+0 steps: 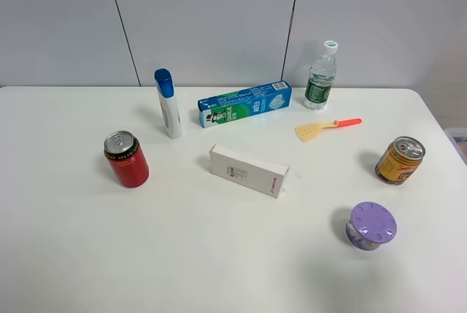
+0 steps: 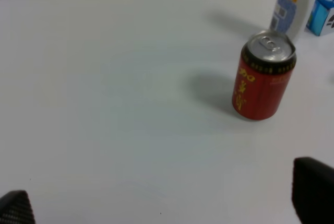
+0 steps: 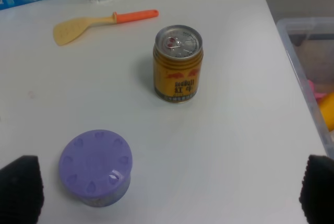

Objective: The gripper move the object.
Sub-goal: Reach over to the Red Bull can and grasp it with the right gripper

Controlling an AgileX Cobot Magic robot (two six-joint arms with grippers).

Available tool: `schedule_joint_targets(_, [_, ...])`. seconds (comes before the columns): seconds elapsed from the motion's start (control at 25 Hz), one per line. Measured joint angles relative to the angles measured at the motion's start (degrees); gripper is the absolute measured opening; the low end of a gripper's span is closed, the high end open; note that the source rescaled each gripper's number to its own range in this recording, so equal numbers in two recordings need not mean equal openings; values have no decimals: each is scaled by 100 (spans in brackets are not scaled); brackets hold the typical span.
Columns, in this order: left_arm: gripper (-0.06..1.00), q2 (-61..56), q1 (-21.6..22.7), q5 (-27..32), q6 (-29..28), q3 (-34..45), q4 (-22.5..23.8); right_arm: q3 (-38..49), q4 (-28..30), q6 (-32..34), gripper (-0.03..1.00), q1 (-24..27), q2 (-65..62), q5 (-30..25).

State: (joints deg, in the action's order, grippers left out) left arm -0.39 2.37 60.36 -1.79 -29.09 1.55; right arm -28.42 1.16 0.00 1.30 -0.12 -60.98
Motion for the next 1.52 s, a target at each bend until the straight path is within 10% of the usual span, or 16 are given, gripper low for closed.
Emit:
schedule_joint_targets(0.36, [100, 0, 0, 0, 0, 0, 0, -380, 107, 31, 100, 0, 607, -36])
schedule_joint_targets(1.0, [100, 0, 0, 0, 0, 0, 0, -3702, 1000, 776, 100, 0, 4537, -855])
schedule_joint_targets(1.52, [100, 0, 0, 0, 0, 0, 0, -3921, 1006, 739, 100, 0, 6631, -884])
